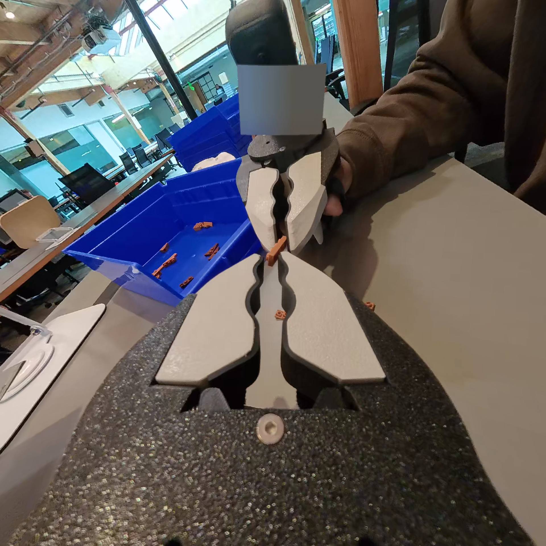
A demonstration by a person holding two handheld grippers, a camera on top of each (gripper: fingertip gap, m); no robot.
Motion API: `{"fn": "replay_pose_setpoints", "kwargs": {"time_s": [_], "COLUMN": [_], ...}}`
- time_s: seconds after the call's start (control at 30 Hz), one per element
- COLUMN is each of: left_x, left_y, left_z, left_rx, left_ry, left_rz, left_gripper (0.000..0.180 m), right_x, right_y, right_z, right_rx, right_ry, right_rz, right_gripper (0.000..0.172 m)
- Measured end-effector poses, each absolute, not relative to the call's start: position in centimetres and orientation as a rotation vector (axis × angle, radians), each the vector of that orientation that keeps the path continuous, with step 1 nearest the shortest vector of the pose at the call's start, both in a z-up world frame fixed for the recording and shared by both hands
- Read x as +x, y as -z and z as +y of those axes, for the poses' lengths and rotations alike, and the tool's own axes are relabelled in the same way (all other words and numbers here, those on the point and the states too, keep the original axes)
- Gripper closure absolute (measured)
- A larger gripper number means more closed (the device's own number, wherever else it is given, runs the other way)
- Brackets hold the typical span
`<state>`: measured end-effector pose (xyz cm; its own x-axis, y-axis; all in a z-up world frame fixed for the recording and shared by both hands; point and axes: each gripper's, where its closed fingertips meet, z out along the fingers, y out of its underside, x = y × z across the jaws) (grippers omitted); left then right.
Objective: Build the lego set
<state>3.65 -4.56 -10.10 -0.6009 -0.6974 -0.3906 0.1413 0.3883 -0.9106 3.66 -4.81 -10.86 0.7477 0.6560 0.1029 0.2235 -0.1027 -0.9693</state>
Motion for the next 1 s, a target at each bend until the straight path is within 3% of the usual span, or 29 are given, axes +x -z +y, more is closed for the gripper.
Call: {"fn": "replay_pose_setpoints", "kwargs": {"time_s": [0.27, 0.5, 1.0], "left_x": [3.9, 5.3, 5.7], "left_y": [10.2, 10.1, 10.9], "left_z": [-4.1, -1.3, -1.7], "left_rx": [-0.525, -0.785, -0.804], "left_ry": [1.277, 1.321, 1.329], "left_rz": [1.855, 1.769, 1.783], "left_gripper": [0.176, 0.176, 0.176], "right_x": [4.9, 6.5, 5.3], "right_y": [11.1, 16.2, 19.0], "right_z": [-4.1, -4.5, -5.2], "right_rx": [-1.713, -2.055, -2.301], "right_ry": [-0.345, -0.133, -0.253], "right_rz": [-0.653, -0.796, -0.658], "right_gripper": [0.167, 0.161, 0.147]}}
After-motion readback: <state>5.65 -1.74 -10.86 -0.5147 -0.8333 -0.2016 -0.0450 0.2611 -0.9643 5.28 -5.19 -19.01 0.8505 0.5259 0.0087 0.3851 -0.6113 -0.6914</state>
